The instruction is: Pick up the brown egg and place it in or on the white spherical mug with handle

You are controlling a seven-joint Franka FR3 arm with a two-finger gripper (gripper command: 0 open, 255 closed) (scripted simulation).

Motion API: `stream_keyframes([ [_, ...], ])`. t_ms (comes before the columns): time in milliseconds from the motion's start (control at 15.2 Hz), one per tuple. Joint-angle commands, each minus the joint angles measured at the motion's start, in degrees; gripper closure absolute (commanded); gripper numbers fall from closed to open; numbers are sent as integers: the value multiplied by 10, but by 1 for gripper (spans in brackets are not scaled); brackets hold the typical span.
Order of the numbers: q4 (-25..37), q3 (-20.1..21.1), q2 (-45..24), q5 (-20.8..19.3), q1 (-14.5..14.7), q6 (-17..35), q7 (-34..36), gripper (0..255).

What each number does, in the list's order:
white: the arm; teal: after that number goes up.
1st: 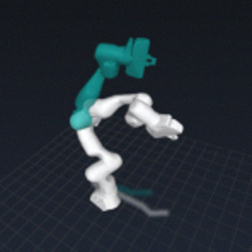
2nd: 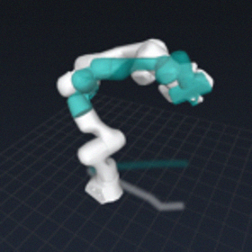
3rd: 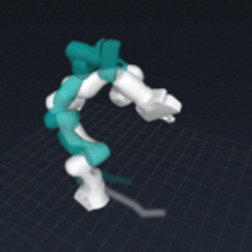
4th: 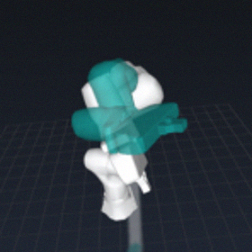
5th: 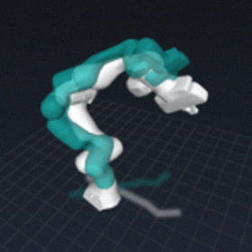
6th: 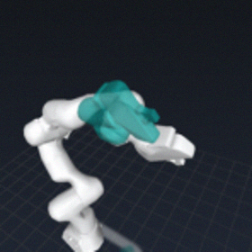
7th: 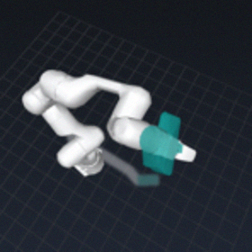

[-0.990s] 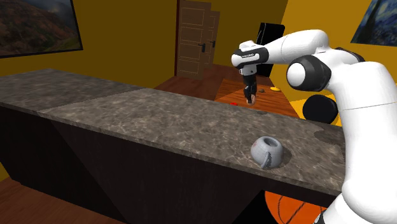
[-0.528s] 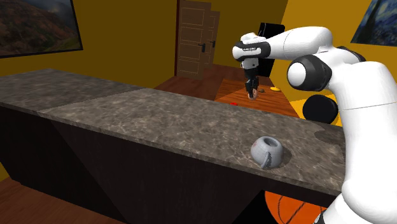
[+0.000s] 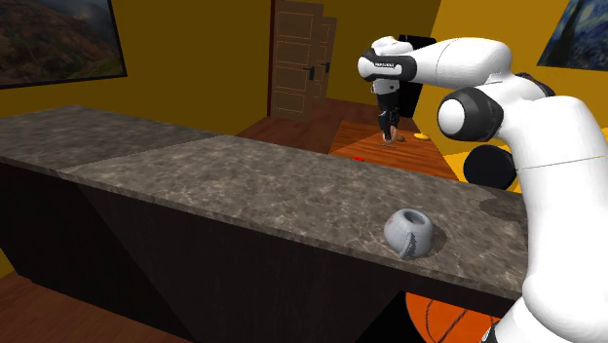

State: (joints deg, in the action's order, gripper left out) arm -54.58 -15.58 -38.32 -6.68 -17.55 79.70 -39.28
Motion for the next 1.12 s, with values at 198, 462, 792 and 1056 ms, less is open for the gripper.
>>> stream_keyframes([
  [198,-94,-2,70,-12,23,21,14,255],
  [462,-270,0,190,-35,61,72,52,255],
  [792,-429,10,312,-58,94,103,102,255],
  [1056,-531,25,399,-70,114,111,143,255],
])
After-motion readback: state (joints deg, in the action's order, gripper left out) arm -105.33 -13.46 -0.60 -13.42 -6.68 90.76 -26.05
